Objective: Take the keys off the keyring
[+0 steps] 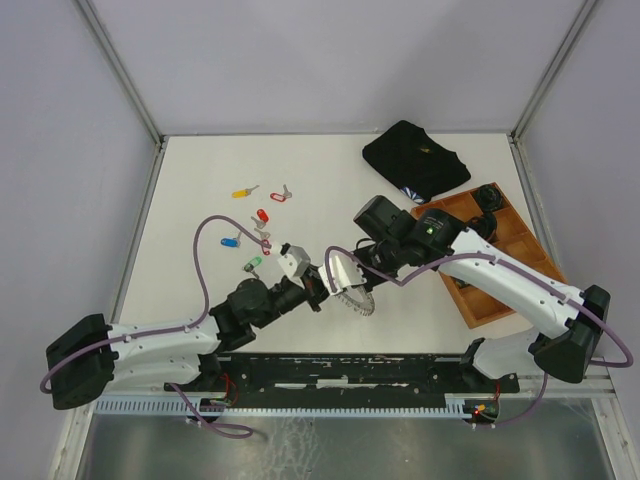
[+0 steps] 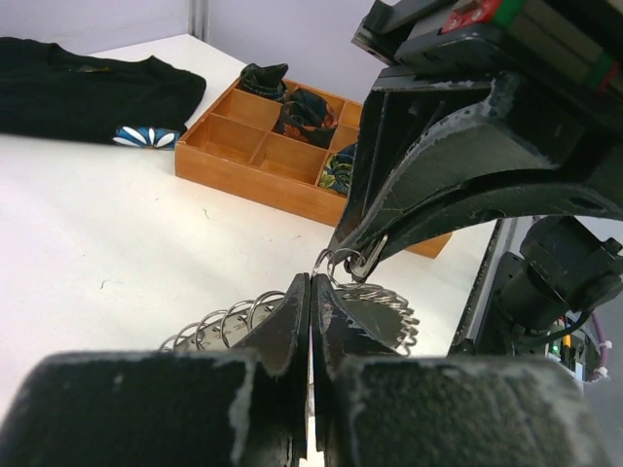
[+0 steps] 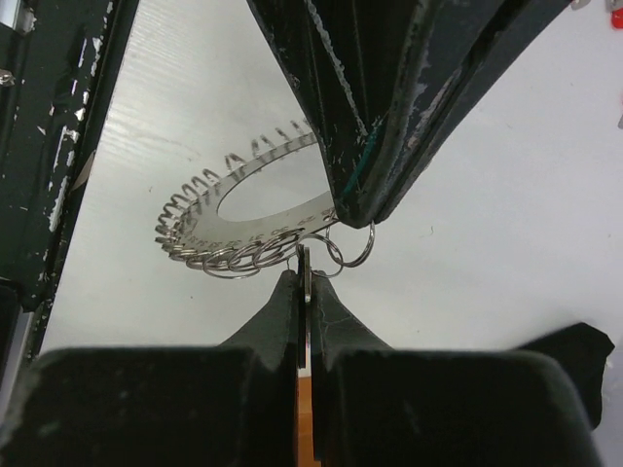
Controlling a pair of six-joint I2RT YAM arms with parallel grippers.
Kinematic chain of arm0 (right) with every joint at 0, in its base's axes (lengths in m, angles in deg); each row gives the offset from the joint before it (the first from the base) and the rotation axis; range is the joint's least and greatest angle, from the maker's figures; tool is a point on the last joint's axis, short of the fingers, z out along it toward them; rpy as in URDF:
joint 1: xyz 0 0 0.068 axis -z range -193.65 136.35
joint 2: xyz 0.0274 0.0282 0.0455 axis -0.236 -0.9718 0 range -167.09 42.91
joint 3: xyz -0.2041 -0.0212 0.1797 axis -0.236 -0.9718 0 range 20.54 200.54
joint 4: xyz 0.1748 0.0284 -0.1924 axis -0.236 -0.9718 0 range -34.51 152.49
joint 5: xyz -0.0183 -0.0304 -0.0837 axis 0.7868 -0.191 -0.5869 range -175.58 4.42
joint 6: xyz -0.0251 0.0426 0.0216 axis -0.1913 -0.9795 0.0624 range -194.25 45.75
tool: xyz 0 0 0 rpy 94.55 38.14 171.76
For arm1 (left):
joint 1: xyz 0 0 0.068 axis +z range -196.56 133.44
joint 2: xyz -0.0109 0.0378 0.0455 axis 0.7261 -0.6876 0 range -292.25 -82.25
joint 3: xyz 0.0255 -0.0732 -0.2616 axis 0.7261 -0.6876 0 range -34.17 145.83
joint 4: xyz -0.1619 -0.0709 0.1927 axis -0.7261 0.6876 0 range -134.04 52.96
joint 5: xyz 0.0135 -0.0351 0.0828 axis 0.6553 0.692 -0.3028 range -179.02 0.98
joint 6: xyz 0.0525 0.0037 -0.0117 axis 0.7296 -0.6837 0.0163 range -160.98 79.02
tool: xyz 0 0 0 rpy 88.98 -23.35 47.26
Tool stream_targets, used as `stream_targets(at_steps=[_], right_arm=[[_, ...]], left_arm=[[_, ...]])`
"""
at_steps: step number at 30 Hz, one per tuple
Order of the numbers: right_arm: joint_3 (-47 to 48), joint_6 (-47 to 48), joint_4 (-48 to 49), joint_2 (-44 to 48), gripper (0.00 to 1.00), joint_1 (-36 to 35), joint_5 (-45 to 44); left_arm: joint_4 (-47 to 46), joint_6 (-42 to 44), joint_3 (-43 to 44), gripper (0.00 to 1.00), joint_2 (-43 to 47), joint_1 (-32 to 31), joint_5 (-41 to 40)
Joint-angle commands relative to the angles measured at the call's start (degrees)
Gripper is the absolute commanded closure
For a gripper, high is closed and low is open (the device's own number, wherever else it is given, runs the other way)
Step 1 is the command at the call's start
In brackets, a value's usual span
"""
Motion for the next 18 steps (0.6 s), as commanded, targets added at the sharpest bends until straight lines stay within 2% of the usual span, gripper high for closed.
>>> stream_targets(at_steps=[1, 18], right_arm=[[2.9, -0.1, -1.4, 2.1, 1.0, 0.1, -1.7], [0.2, -0.9, 2.0, 1.2, 1.0, 0.2, -7.4]], left_arm=[[-2.4, -0.9, 4.1, 0.97, -0.7, 0.2, -3.8], [-3.2, -7.5, 4.2, 0.97, -3.7, 0.3, -7.2]])
